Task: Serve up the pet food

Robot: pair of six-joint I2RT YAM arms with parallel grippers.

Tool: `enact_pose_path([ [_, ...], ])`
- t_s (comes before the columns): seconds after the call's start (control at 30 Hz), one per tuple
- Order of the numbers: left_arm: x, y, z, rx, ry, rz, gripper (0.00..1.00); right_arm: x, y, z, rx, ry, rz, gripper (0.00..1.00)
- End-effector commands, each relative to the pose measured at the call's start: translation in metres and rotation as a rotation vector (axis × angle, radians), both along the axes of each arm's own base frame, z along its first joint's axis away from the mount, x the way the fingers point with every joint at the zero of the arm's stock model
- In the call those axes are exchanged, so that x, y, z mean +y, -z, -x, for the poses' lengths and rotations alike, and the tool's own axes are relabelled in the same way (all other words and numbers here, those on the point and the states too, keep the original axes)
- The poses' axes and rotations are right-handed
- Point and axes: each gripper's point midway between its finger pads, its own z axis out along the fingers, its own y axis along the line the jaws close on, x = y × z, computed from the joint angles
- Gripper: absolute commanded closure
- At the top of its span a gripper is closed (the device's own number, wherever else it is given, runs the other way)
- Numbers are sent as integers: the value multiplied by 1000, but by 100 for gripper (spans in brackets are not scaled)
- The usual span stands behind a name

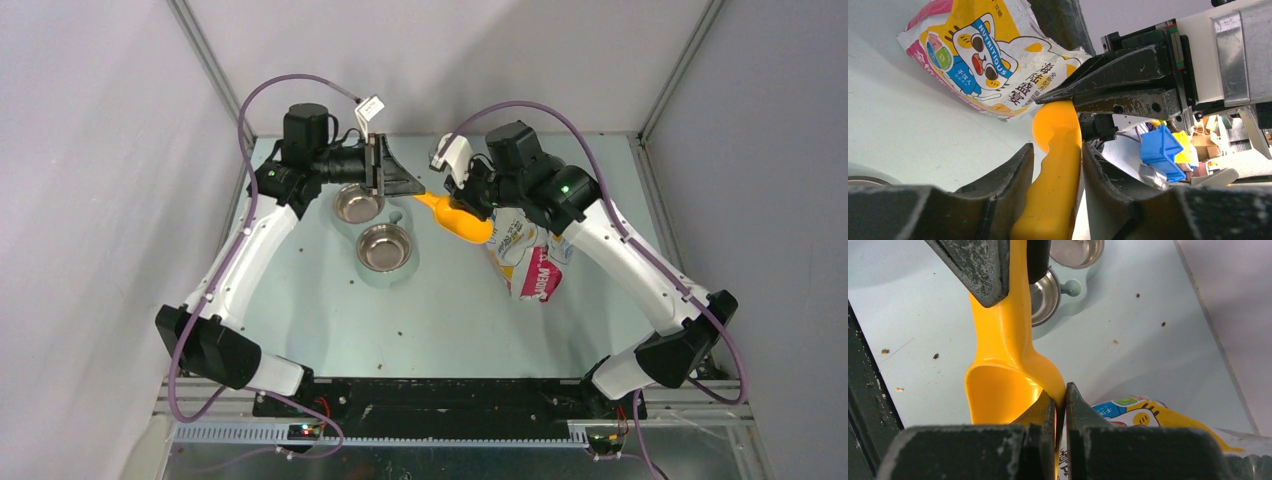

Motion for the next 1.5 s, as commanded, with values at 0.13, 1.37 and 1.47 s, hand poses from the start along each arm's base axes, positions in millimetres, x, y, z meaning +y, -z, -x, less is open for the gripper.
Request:
enact_pose_path([
  [0.13,-5,-20,5,-72,52,28,56,4,-18,-13,-69,38,-37,100],
  [1.37,-9,-110,-10,-397,-27,47,100,-201,-11,-84,127,809,2,23],
  [1.47,-15,-112,-25,-420,-101,23,100,-215,0,-83,150,849,53,30],
])
